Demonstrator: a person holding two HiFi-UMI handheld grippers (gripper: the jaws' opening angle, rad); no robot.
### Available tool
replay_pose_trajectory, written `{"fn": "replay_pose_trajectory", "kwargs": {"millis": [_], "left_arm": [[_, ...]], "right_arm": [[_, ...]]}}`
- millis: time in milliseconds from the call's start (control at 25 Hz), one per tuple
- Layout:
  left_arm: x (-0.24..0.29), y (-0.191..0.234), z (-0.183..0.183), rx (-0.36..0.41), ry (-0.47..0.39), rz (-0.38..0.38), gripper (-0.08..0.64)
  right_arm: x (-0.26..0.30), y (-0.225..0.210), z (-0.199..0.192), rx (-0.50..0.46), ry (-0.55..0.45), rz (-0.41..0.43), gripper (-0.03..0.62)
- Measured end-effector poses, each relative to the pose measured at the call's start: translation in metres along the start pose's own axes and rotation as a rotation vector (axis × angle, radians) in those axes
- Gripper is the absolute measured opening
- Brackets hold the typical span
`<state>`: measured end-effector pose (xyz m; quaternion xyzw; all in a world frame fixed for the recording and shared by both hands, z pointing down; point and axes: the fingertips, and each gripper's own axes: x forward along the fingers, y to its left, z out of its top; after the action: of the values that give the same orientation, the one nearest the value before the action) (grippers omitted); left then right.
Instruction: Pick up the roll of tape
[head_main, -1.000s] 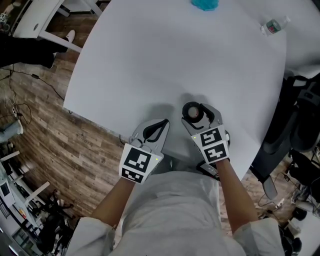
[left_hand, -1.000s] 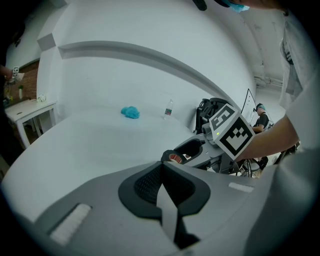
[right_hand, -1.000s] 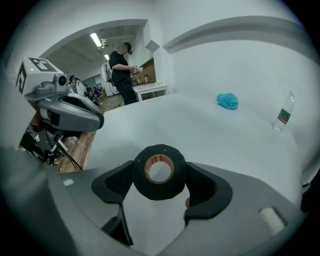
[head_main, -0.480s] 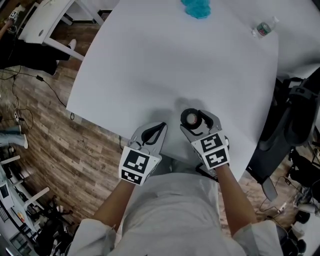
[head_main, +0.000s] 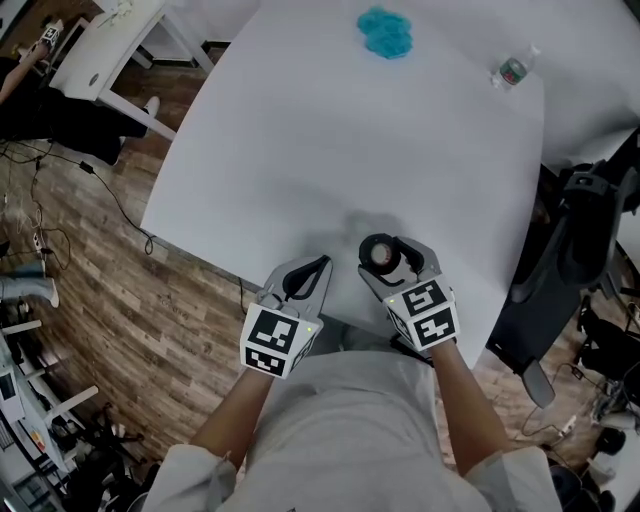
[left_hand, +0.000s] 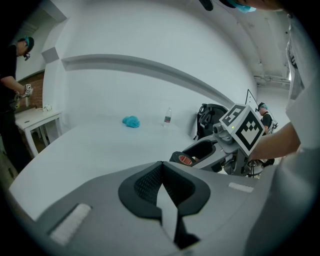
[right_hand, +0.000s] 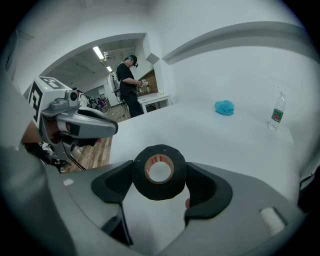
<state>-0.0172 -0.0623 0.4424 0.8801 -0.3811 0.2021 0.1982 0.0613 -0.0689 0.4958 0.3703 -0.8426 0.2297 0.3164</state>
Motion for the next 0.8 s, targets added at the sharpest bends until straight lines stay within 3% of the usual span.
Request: {"fn": "replay_pose_trajectory", "kwargs": {"millis": [800], "left_arm": [[-0.021,-0.02,0.023,0.028,-0.05,-0.005,0.018]], "right_arm": [[-0.043,0.017,0.017,-0.035,-0.061,0.001,0.336]]}}
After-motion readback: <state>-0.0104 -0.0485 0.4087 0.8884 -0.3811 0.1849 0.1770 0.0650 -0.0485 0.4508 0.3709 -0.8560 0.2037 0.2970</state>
